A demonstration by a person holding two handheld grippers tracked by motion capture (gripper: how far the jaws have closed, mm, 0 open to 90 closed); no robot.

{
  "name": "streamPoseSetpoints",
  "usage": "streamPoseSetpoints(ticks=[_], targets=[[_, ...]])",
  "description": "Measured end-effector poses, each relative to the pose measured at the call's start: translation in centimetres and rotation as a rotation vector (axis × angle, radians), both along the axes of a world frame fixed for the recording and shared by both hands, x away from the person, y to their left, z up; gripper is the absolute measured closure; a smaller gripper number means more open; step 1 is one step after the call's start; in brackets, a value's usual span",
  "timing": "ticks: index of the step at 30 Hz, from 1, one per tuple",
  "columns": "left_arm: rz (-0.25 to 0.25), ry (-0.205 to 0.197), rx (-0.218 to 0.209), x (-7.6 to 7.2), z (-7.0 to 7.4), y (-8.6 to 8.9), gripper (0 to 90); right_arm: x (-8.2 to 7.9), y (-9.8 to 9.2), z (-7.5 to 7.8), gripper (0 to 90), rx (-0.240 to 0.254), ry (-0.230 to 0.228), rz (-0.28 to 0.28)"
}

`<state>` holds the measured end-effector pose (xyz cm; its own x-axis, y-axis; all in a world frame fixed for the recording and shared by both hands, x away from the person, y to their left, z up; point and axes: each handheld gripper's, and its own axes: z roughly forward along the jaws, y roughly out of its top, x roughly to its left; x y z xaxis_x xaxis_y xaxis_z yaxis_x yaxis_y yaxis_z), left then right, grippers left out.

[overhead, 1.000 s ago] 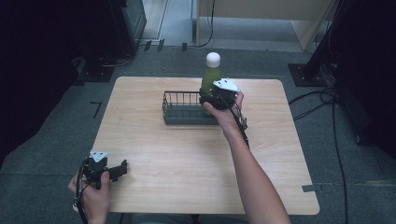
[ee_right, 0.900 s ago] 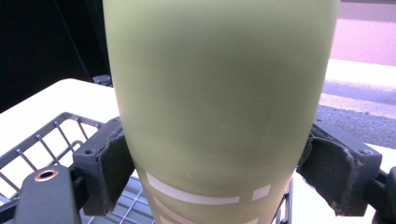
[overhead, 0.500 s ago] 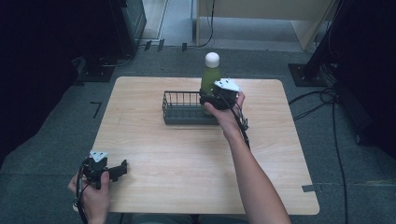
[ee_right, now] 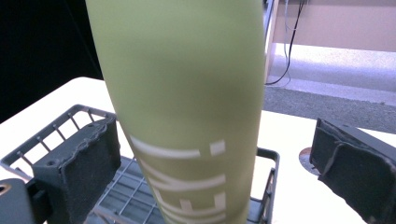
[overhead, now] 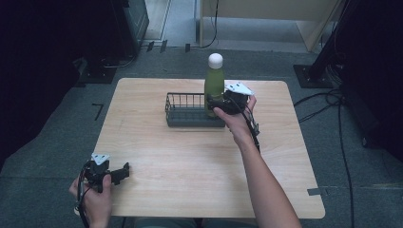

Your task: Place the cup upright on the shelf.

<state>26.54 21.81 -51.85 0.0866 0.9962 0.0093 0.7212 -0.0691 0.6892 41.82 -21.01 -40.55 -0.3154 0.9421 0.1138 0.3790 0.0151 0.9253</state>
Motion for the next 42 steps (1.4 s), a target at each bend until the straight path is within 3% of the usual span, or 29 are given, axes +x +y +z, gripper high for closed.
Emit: streamPoseSetpoints(ticks=[14,23,42], targets=[[0.000,0.001,0.001,0.0,0.0,0.0,0.0,-2.7,-2.3,-0.6,0.1,0.021,-0.005,0.020],[0.000,0.001,0.001,0.0,0.0,0.0,0.0,-4.7,-3.6,-1.0,0.0,0.010,-0.002,0.019],[0.000,0.001,0.001,0.0,0.0,0.0,0.0,-8.8,-7.5,-3.7,0.0,-0.013,0.027,-0.034]])
